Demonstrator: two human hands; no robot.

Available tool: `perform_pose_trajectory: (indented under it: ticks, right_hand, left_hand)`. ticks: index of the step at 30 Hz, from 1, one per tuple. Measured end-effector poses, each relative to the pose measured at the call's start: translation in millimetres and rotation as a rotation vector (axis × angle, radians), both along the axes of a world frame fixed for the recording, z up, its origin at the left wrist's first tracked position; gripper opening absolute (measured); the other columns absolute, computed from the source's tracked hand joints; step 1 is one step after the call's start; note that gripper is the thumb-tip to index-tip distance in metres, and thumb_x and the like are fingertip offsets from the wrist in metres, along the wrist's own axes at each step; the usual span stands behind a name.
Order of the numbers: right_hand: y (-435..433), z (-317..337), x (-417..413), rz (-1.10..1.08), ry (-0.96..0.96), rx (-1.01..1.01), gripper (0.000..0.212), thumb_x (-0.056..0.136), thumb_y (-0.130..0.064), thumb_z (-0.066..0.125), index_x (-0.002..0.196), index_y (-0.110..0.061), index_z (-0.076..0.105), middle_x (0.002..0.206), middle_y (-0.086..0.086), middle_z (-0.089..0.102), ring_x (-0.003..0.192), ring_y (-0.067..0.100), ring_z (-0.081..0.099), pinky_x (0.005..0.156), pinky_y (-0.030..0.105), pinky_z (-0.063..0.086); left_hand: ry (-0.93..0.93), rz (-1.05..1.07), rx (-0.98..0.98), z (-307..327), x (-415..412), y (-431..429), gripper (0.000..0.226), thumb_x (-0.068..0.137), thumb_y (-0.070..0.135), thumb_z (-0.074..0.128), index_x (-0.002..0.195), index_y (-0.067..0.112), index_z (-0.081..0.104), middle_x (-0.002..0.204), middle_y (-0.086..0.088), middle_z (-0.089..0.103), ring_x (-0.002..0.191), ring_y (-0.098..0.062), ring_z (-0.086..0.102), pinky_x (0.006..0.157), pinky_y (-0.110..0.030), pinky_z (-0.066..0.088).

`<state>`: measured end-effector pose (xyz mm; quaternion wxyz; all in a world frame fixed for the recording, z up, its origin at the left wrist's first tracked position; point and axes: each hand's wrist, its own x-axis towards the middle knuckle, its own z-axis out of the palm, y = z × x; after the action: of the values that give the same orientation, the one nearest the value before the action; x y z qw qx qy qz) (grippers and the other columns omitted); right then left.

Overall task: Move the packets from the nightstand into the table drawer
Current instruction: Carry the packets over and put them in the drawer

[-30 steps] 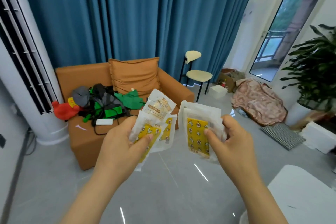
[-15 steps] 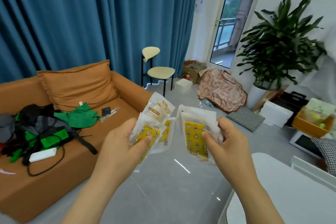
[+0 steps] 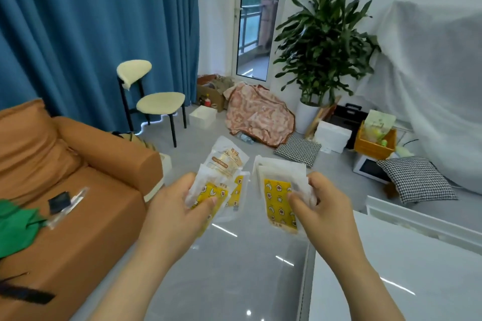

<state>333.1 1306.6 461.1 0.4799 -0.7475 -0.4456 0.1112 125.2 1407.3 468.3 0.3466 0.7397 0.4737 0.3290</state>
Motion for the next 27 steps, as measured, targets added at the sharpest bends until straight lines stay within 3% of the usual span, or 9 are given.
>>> perform_pose_trajectory:
  ticks: [4, 9, 13, 16, 21, 25, 27]
  right_hand:
    - [49.6, -0.2, 12.9, -0.084, 0.014, -0.039, 0.007, 0.086, -0.022, 0.065, 0.084, -0.024, 0.058, 0.074, -0.008, 0.065, 0.069, 0.009, 0.063, 0.061, 0.038, 0.057]
    - [99.0, -7.8, 41.1, -0.173, 0.019, -0.047, 0.006, 0.085, -0.021, 0.065, 0.084, -0.019, 0.059, 0.073, 0.0, 0.065, 0.068, 0.017, 0.063, 0.06, 0.044, 0.055]
    - [131.3, -14.0, 76.2, -0.22, 0.01, -0.05, 0.006, 0.085, -0.02, 0.065, 0.084, -0.02, 0.059, 0.073, -0.002, 0.065, 0.066, 0.013, 0.062, 0.06, 0.04, 0.055]
    - [154.6, -22.6, 112.2, -0.257, -0.004, -0.059, 0.007, 0.085, -0.021, 0.065, 0.083, -0.019, 0.059, 0.072, -0.001, 0.065, 0.066, 0.012, 0.061, 0.058, 0.037, 0.053]
    - [191.6, -33.0, 187.0, -0.302, -0.009, -0.084, 0.01, 0.084, -0.023, 0.066, 0.085, -0.016, 0.058, 0.073, 0.002, 0.064, 0.068, 0.019, 0.062, 0.061, 0.044, 0.054]
    - [216.0, -33.8, 251.4, -0.345, -0.016, -0.096, 0.015, 0.083, -0.025, 0.065, 0.084, -0.014, 0.057, 0.072, 0.005, 0.063, 0.069, 0.024, 0.06, 0.061, 0.047, 0.053]
    - [224.6, -35.6, 278.7, -0.358, -0.01, -0.107, 0.014, 0.083, -0.026, 0.065, 0.086, -0.015, 0.058, 0.075, 0.004, 0.064, 0.072, 0.023, 0.061, 0.062, 0.047, 0.054]
  left_hand:
    - [0.033, -0.108, -0.022, 4.4, 27.6, 64.9, 0.028, 0.071, 0.042, 0.061, 0.089, 0.02, 0.063, 0.08, 0.005, 0.068, 0.076, -0.017, 0.064, 0.068, -0.048, 0.054]
    - [0.094, -0.206, 0.008, -3.2, 72.5, 130.8, 0.024, 0.077, 0.039, 0.066, 0.09, 0.019, 0.064, 0.08, 0.006, 0.068, 0.074, -0.014, 0.063, 0.067, -0.043, 0.054]
    - [0.122, -0.26, 0.015, -11.7, 117.4, 170.5, 0.017, 0.08, 0.03, 0.068, 0.091, 0.018, 0.064, 0.078, 0.004, 0.068, 0.072, -0.013, 0.063, 0.066, -0.042, 0.053]
    - [0.132, -0.301, 0.006, -18.7, 155.8, 198.8, 0.016, 0.081, 0.028, 0.068, 0.093, 0.019, 0.064, 0.081, 0.005, 0.068, 0.074, -0.014, 0.063, 0.068, -0.043, 0.054]
    - [0.135, -0.35, -0.004, -21.0, 232.7, 242.0, 0.03, 0.069, 0.043, 0.059, 0.087, 0.019, 0.063, 0.076, 0.005, 0.068, 0.072, -0.016, 0.063, 0.065, -0.043, 0.053]
    - [0.169, -0.383, -0.002, -20.9, 300.3, 270.4, 0.022, 0.077, 0.036, 0.068, 0.085, 0.016, 0.062, 0.074, 0.001, 0.066, 0.071, -0.02, 0.062, 0.064, -0.044, 0.052]
    - [0.182, -0.402, -0.001, -24.1, 329.9, 282.6, 0.03, 0.072, 0.042, 0.064, 0.085, 0.015, 0.061, 0.074, -0.001, 0.065, 0.071, -0.023, 0.061, 0.063, -0.044, 0.051]
